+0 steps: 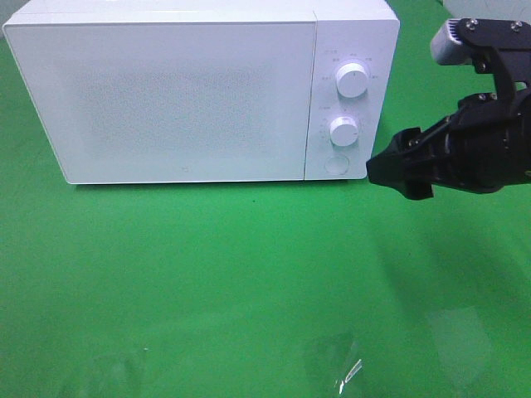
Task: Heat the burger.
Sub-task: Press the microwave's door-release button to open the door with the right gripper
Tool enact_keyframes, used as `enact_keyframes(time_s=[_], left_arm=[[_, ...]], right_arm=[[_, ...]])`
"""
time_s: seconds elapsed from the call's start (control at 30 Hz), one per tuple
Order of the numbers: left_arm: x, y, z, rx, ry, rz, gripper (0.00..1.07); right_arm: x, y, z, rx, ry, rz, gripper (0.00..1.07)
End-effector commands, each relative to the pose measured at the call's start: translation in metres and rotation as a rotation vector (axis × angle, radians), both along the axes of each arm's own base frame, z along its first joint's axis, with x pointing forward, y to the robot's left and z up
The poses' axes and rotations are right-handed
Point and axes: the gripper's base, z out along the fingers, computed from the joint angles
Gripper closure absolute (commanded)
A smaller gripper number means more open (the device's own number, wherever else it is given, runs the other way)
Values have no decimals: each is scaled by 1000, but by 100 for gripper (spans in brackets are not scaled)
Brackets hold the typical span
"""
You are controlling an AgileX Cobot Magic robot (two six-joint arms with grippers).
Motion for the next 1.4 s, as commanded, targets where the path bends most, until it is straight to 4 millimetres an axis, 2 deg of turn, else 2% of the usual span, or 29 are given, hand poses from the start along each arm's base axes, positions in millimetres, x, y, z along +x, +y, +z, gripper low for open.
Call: enact_keyframes(time_s=[0.03,0.13,0.17,0.27,0.3,0.33,0.4,0.43,0.47,0.5,0.53,0.57,0.6,0.7,0.77,0.87,0.9,1.07,1.13,1.27,1.4], left_arm=[[-2,-1,1,-7,-31,-2,6],[-2,-1,1,-7,-31,-2,6],[-2,-1,1,-7,-31,-2,6],[-2,-1,1,-7,-31,-2,6],[-2,-1,1,-7,-31,-2,6],[-2,-1,1,-7,-31,-2,6],[-2,-1,1,-7,-31,-2,6],[-2,-1,1,-7,-31,-2,6],[-2,-1,1,-7,-31,-2,6],[-2,-1,1,-7,-31,-2,6],[-2,-1,1,-7,-31,-2,6],[-2,-1,1,-7,-31,-2,6],[-2,-1,1,-7,-31,-2,6],[-2,-1,1,-7,-31,-2,6],[-2,-1,1,-7,-31,-2,6],[-2,-1,1,-7,-31,-2,6],[-2,-1,1,-7,-31,-2,6],[-2,-1,1,-7,-31,-2,6],[-2,-1,1,-7,-31,-2,6],[-2,-1,1,-7,-31,-2,6],[-2,-1,1,-7,-31,-2,6]], right_arm=[[-23,-9,12,-70,46,60,34],[-33,-13,17,-79,71,61,34],[-43,-17,23,-94,83,65,34],[-49,-20,27,-99,83,69,34],[-60,-24,32,-116,95,82,34],[-60,-24,32,-116,95,82,34],[-80,-32,39,-134,116,100,34],[-80,-32,39,-134,116,100,34],[-92,-37,45,-131,104,105,34],[-92,-37,45,-131,104,105,34],[-107,-42,52,-122,77,109,34],[-107,-42,52,-122,77,109,34],[-120,-47,59,-110,41,112,34],[-126,-49,61,-104,27,112,34],[-151,-60,67,-67,4,78,34],[-158,-65,67,-58,0,45,34],[-170,-72,69,-47,-32,-2,34],[-188,-80,70,-32,-138,-64,34],[-200,-85,62,-37,-204,-96,34],[-211,-90,48,-49,-256,-141,34],[-219,-91,44,-32,-314,-159,34]])
